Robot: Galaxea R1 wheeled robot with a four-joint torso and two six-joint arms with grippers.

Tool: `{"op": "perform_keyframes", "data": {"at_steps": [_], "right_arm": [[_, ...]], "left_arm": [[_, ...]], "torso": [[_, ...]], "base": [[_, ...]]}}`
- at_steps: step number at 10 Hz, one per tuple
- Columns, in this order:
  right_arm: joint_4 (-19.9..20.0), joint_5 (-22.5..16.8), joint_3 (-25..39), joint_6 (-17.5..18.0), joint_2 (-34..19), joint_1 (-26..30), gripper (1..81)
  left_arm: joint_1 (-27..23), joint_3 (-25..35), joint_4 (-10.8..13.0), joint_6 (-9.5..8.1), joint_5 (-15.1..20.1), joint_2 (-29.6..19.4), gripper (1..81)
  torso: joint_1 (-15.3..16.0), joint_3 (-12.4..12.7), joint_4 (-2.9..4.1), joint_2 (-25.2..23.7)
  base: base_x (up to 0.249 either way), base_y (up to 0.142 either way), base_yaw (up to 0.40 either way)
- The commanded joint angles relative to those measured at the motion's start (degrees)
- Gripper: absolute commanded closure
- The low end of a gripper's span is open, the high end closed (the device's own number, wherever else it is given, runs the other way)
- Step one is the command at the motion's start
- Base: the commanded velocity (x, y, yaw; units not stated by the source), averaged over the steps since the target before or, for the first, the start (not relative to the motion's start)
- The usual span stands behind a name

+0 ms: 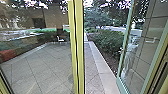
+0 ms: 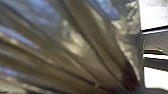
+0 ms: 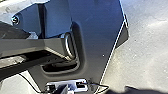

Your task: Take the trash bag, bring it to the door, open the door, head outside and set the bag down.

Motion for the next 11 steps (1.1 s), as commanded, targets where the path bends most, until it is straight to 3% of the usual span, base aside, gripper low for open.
{"op": "perform_keyframes", "data": {"at_steps": [1, 11], "right_arm": [[0.1, -3.9, -0.7, -0.3, 0.5, 2.7, 1.0], [-1.3, -3.9, -3.7, -0.8, 2.4, 2.7, 1.0]], "left_arm": [[-2.7, 0.3, 0.5, 0.49, 4.3, 0.2, 81.1], [-3.0, 0.3, 0.5, 0.66, 4.3, 0.3, 81.1]], "torso": [[0.0, 0.0, 0.0, 0.0], [0.0, 0.0, 0.0, 0.0]], "base": [[0.0, 0.0, 0.0], [0.0, -0.093, 0.0]]}}
